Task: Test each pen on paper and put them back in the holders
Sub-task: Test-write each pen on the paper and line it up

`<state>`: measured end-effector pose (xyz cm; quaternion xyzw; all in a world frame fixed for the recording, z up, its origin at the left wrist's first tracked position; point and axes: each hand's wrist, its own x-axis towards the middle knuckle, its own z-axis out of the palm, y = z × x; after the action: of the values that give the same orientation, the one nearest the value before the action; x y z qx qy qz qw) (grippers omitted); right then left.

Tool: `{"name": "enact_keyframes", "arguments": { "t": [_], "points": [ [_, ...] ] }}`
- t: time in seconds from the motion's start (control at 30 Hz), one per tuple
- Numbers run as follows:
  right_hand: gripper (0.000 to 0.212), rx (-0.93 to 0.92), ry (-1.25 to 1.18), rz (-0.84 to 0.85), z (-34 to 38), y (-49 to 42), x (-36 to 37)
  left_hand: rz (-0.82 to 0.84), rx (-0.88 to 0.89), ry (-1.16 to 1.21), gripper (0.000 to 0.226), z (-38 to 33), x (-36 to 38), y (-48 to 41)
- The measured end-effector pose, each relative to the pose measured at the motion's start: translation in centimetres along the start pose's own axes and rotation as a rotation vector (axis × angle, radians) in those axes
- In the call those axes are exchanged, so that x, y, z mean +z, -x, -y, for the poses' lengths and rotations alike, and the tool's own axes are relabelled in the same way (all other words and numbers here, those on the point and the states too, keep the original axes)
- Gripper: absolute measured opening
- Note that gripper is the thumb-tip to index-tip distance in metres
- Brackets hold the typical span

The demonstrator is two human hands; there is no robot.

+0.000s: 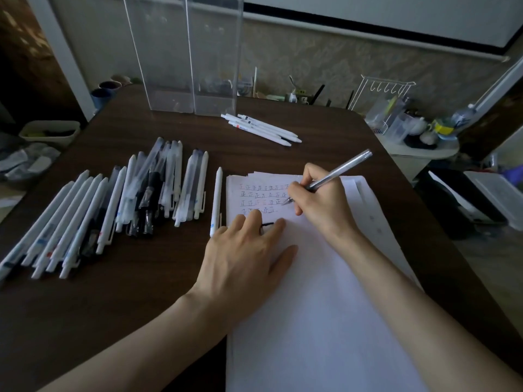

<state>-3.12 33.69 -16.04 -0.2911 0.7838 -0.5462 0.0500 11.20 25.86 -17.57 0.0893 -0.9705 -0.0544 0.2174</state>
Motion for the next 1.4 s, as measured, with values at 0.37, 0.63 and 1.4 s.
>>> {"name": "enact_keyframes", "arguments": {
  "t": [0.37,0.63,1.4],
  "points": [
    [0.029,-0.053,0.076,0.043,-0.41,0.0,0.33,0.045,-0.042,0.001,0.041,-0.08,-0.14,-0.18],
    [0.028,-0.028,0.057,0.049,-0.27,-0.05,0.25,0.045,-0.055,0.006,0.043,-0.2,-0.26,-0.33],
    [0.031,-0.031,0.011,0.086,-0.41,-0.09,0.17,0.087,-0.06,0.034,0.043,-0.11,-0.5,-0.35]
  ]
}}
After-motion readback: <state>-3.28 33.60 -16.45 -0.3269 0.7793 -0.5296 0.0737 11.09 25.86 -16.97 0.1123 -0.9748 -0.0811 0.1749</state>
